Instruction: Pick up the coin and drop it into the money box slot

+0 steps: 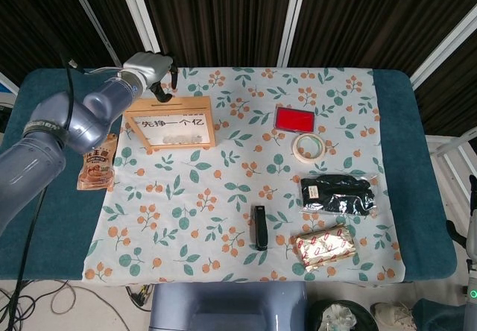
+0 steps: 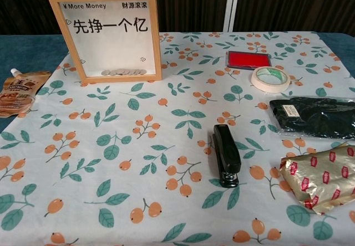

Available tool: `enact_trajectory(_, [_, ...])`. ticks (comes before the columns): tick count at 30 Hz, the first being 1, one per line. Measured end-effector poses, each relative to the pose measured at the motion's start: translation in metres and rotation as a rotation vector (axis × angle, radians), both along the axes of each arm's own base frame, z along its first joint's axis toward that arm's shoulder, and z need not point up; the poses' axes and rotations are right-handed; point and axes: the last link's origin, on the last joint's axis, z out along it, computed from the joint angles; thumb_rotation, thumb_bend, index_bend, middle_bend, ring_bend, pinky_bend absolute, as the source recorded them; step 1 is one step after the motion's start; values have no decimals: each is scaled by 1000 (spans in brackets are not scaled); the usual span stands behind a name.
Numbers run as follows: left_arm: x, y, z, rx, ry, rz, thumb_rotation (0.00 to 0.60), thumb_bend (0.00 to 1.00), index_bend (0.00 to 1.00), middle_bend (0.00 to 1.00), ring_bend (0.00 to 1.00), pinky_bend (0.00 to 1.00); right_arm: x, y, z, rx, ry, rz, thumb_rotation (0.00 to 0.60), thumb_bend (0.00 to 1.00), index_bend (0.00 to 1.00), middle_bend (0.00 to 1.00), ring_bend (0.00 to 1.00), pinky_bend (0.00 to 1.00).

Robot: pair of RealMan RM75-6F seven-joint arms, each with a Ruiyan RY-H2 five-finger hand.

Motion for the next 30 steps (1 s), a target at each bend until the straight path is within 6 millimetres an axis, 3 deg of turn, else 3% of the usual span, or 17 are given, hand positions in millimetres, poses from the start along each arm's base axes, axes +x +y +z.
enact_trajectory(6, [-7,-19,24,21,-90,-109,600,347,429,0,0,0,0,0,0,4,-23,0,600,300,0,0,0,0])
enact_trajectory(15, [-54,-83,46,131,-149,-267,600,346,410,0,0,0,2,0,-5,45,-82,18,600,300,0,0,0,0])
enact_trajectory(21, [-108,-137,59,340,-138,-302,600,346,365,0,0,0,9,2,-7,68,-113,48,600,300,0,0,0,0])
enact_trajectory(25, [-163,-184,66,476,-67,-230,600,346,298,0,0,0,13,4,-8,89,-131,68,600,300,0,0,0,0])
enact_trajectory(30, [-204,-229,57,539,-19,-158,600,346,250,0,0,0,17,5,-8,115,-140,98,600,300,0,0,0,0])
